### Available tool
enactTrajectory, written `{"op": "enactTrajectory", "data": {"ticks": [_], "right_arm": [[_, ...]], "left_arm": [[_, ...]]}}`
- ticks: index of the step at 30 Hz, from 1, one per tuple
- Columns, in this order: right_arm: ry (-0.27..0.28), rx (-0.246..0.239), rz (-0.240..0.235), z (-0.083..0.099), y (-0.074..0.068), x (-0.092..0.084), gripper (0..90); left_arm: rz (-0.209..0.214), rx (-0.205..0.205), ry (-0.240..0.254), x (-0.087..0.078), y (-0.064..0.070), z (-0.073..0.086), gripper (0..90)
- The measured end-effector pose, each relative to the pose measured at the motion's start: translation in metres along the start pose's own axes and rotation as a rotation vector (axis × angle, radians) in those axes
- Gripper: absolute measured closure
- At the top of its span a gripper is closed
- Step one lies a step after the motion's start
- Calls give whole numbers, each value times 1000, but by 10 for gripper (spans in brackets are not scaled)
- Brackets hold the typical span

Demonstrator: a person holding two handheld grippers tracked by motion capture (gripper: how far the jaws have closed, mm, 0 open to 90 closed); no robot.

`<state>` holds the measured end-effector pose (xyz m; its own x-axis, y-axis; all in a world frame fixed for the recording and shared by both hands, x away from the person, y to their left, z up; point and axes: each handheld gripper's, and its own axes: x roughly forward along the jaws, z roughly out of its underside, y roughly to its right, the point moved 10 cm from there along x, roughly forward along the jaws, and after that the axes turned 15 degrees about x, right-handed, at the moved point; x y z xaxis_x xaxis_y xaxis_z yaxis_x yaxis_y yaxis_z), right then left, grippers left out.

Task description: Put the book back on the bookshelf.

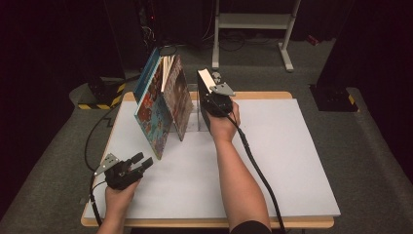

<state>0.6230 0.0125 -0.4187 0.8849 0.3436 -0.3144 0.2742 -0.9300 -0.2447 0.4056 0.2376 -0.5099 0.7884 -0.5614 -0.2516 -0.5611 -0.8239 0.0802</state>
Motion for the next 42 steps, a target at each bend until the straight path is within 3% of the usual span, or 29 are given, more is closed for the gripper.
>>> {"op": "enactTrajectory", "data": {"ticks": [6,12,16,20,30,42], "right_arm": [[-4,-5,7,1,1,12,533],[15,29,13,8,0,8,521],[20,14,13,12,-2,6,504],[-17,62,-38,17,1,-4,445],[-57,51,-99,38,8,-33,466],[-69,81,-98,37,2,-31,481]], "left_arm": [[-9,5,-8,1,-2,2,427],[-17,1,-8,-1,-4,2,426],[-13,7,-18,0,-3,3,426],[-5,18,-30,2,1,5,425],[14,33,-58,7,8,9,422],[32,27,-58,9,10,10,411]]}}
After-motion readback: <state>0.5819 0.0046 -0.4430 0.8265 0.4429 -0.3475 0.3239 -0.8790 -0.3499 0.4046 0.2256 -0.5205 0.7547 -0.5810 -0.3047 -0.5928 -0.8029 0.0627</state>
